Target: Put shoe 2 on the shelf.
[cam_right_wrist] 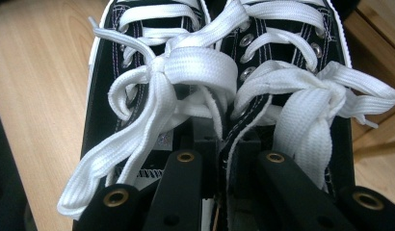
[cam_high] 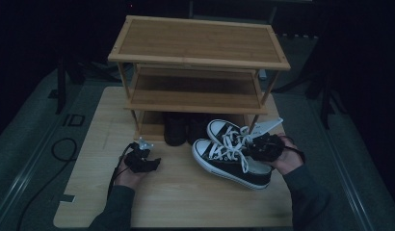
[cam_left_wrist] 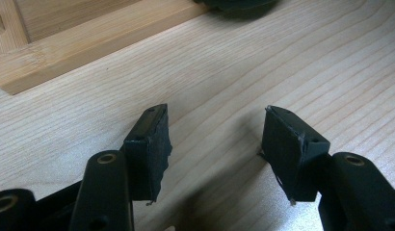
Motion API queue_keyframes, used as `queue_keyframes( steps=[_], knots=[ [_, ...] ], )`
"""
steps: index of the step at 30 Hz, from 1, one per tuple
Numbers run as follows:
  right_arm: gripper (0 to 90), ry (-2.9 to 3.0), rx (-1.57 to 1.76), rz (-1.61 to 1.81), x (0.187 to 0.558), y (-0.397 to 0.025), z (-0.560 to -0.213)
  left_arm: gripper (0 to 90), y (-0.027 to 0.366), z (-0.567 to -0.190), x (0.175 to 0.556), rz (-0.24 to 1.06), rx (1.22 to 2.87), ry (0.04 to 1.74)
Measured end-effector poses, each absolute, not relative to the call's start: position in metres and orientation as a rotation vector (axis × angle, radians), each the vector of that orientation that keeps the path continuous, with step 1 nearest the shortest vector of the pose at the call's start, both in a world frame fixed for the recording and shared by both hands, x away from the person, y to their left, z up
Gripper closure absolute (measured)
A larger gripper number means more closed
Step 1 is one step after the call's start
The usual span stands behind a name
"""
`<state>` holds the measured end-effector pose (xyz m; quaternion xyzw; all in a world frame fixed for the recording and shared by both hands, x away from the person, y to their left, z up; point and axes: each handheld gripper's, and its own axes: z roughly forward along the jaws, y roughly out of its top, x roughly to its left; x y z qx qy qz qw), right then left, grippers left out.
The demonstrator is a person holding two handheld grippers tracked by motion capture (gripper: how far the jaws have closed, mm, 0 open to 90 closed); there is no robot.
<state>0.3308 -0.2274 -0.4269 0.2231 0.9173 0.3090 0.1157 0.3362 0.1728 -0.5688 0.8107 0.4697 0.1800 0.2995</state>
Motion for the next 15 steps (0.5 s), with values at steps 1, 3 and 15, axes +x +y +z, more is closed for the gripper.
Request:
queue_keyframes(
  steps=[1, 3, 15],
  knots=[
    [84.8, 2.69, 0.648, 0.912, 0.331, -0.226, -0.426, 43.7, 0.173, -0.569, 0.336, 0.478, 2.153, 1.247],
    [84.8, 2.695, 0.628, 0.925, 0.331, -0.225, -0.423, 43.6, 0.173, -0.569, 0.336, 0.478, 2.153, 1.247],
    [84.8, 2.732, 0.543, 0.918, 0.332, -0.218, -0.41, 43.6, 0.173, -0.569, 0.336, 0.479, 2.152, 1.249]
  ],
)
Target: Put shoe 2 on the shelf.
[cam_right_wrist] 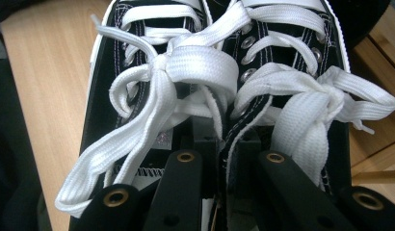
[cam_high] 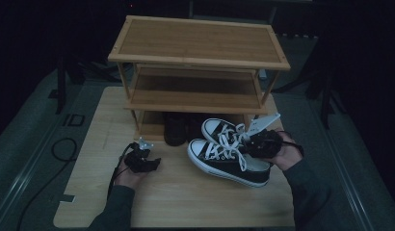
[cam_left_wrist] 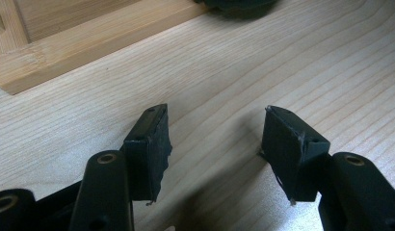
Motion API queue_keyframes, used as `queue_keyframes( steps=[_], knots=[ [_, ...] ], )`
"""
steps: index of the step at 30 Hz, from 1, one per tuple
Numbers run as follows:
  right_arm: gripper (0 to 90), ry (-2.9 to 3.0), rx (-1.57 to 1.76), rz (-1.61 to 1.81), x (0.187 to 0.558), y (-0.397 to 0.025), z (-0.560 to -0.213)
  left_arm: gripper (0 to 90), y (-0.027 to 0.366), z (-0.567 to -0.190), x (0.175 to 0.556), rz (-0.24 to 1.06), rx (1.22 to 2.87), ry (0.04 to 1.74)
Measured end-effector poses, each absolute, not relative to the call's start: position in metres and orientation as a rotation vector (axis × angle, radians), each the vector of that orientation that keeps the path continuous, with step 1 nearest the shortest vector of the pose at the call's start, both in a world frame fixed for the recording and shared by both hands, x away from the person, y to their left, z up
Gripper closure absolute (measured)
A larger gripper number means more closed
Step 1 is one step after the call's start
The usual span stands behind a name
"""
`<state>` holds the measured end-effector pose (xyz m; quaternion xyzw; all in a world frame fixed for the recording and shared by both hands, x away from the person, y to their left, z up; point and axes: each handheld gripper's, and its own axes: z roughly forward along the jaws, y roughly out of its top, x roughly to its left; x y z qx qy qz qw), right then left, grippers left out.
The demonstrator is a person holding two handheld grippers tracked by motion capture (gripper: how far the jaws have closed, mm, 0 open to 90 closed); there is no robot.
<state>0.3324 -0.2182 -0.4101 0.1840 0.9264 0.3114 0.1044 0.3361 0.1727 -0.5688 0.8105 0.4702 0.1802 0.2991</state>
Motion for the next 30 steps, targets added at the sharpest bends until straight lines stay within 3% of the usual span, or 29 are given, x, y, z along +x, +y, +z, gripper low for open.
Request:
queue_keyframes(
  steps=[30],
  knots=[
    [85.1, 2.772, 0.394, 1.012, 0.333, -0.208, -0.385, 43.6, 0.173, -0.569, 0.336, 0.48, 2.15, 1.248]
  ],
)
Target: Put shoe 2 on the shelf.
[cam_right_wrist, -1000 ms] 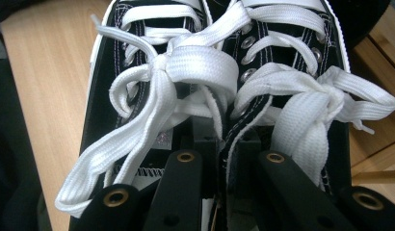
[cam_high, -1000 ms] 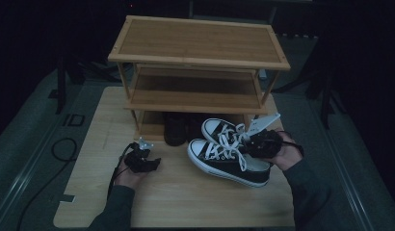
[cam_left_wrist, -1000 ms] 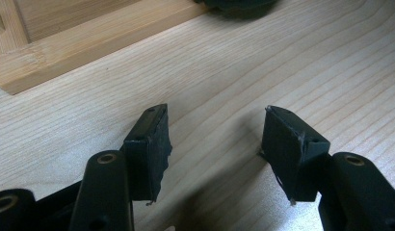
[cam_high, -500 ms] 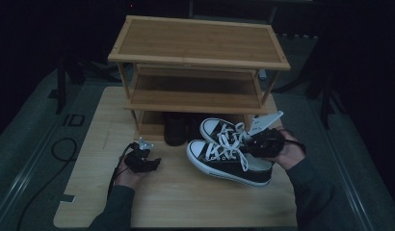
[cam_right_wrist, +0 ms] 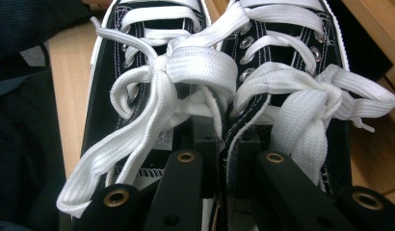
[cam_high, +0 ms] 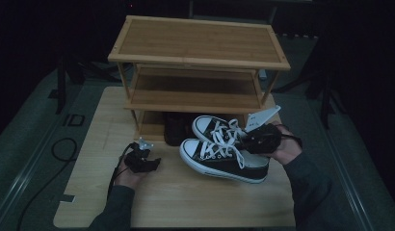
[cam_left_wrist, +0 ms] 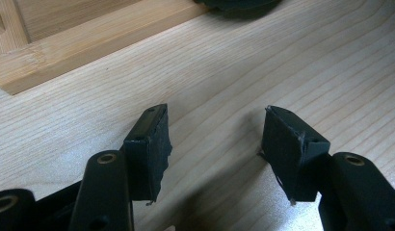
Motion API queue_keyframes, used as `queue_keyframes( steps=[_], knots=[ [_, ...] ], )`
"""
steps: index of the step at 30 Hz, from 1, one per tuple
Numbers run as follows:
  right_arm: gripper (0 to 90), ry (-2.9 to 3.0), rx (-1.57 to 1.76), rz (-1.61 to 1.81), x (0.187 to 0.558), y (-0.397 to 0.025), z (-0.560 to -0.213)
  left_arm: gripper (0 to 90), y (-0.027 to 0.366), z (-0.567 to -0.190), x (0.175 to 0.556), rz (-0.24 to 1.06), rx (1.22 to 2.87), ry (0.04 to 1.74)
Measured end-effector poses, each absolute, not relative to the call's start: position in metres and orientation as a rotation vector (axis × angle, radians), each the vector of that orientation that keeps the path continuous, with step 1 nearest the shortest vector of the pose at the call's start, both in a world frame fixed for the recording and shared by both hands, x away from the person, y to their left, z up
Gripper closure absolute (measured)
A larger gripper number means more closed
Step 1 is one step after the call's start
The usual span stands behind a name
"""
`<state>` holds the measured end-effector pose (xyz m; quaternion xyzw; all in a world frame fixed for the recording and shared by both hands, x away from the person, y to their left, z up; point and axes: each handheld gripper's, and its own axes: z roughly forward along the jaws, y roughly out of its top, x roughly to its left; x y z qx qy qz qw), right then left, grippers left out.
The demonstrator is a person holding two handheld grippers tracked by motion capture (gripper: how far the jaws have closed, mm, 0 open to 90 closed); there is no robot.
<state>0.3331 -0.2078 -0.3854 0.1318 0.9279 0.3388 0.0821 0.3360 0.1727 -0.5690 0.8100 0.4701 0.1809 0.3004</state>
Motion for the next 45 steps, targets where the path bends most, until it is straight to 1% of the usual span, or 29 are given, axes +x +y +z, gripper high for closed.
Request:
queue_keyframes(
  steps=[10, 24, 28, 35, 45],
  knots=[
    [85.0, 2.799, 0.255, 1.079, 0.337, -0.202, -0.376, 43.6, 0.173, -0.569, 0.336, 0.48, 2.149, 1.247],
    [85.0, 2.77, 0.205, 1.125, 0.347, -0.19, -0.36, 43.6, 0.173, -0.569, 0.336, 0.479, 2.152, 1.244],
    [85.0, 2.765, 0.183, 1.123, 0.349, -0.187, -0.349, 43.6, 0.173, -0.569, 0.336, 0.479, 2.151, 1.244],
    [85.0, 2.727, 0.213, 1.165, 0.356, -0.188, -0.335, 43.5, 0.173, -0.569, 0.336, 0.478, 2.151, 1.244],
    [85.0, 2.675, 0.368, 1.122, 0.386, -0.186, -0.328, 43.6, 0.173, -0.569, 0.336, 0.477, 2.151, 1.243]
  ],
)
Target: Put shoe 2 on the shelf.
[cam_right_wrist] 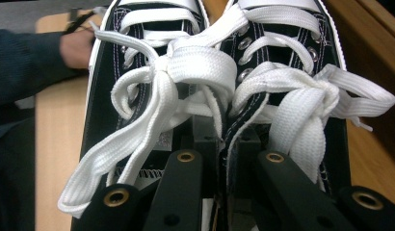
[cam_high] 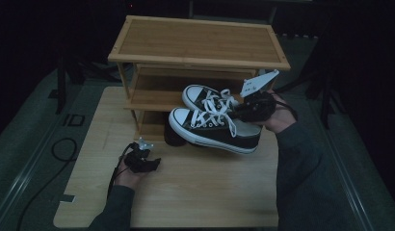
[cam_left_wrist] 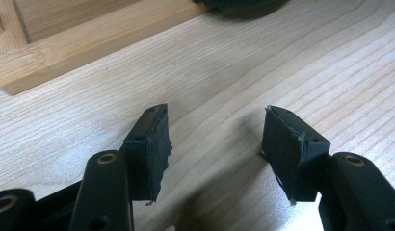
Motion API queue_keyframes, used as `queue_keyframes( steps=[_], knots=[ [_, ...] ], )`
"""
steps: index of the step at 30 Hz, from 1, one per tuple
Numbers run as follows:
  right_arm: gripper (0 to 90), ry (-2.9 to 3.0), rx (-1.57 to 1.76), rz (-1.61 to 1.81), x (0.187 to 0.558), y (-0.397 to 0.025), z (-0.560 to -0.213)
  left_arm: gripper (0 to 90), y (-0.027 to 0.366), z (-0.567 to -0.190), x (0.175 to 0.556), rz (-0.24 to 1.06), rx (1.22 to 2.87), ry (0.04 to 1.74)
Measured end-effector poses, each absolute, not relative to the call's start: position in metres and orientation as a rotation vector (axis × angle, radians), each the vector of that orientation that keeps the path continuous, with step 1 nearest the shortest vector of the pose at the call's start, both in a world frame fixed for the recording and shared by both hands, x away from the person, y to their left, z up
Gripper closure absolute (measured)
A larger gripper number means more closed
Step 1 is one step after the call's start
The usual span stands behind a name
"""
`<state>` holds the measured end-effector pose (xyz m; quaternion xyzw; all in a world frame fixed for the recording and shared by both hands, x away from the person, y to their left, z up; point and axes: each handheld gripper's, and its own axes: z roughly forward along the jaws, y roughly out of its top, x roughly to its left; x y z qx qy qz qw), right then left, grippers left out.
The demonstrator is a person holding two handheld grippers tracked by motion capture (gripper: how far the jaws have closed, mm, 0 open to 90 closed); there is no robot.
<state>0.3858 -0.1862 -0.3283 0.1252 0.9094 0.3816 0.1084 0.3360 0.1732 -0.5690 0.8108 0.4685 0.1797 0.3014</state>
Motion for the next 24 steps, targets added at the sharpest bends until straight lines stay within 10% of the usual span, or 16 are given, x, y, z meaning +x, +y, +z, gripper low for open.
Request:
queue_keyframes(
  steps=[24],
  knots=[
    [85.1, 2.436, 0.794, 1.047, 0.416, -0.16, -0.334, 43.3, 0.174, -0.569, 0.336, 0.476, 2.159, 1.235]
  ],
)
